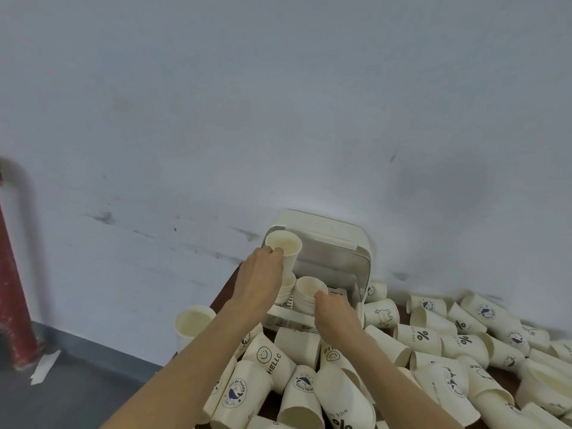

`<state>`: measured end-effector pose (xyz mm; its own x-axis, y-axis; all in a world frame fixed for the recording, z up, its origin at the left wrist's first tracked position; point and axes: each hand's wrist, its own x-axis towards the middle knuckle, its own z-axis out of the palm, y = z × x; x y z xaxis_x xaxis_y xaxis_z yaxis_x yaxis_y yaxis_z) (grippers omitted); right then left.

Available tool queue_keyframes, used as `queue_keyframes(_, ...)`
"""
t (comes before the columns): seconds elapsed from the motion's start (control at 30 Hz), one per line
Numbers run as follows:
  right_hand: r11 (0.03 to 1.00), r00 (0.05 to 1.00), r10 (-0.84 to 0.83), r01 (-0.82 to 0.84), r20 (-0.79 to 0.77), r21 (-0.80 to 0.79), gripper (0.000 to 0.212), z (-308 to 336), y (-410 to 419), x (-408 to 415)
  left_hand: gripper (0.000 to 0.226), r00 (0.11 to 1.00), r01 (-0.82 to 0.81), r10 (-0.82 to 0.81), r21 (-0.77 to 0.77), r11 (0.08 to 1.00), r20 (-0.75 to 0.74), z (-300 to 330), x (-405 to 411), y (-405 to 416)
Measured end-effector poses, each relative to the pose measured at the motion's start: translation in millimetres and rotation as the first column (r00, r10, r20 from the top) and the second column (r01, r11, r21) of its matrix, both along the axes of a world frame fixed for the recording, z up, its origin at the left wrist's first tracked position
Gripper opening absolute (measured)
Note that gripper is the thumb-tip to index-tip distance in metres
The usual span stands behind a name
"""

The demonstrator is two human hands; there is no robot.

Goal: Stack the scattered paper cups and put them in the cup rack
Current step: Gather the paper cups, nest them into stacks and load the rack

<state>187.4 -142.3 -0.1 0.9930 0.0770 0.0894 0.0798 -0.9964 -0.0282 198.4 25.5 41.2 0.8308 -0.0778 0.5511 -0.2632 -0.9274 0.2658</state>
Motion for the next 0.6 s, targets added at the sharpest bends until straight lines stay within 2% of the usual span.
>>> queue_keyframes(0.2, 1.0, 1.0, 0.013, -0.013, -0.02, -0.001, 0.022, 3.1, -0.2, -3.6, 0.025, 0.993, -0.004, 0.02, 0.141, 0.99, -0.113, -12.6, -1.0, 0.2)
queue_keyframes(0.47, 0.999, 1.0, 0.009, -0.009, 0.006, 0.035, 0.042, -1.5, -3.5, -6.9, 0.028, 0.965, 0.0, 0.056, 0.211, 0.977, -0.257, -36.3, 4.7, 0.5)
queue_keyframes(0.6, 0.998, 1.0, 0.008, -0.01, 0.028, 0.068, 0.055, -4.3, -5.1, -10.7, 0.03, 0.963, 0.019, 0.04, 0.216, 0.976, -0.267, -44.5, 3.7, -5.8)
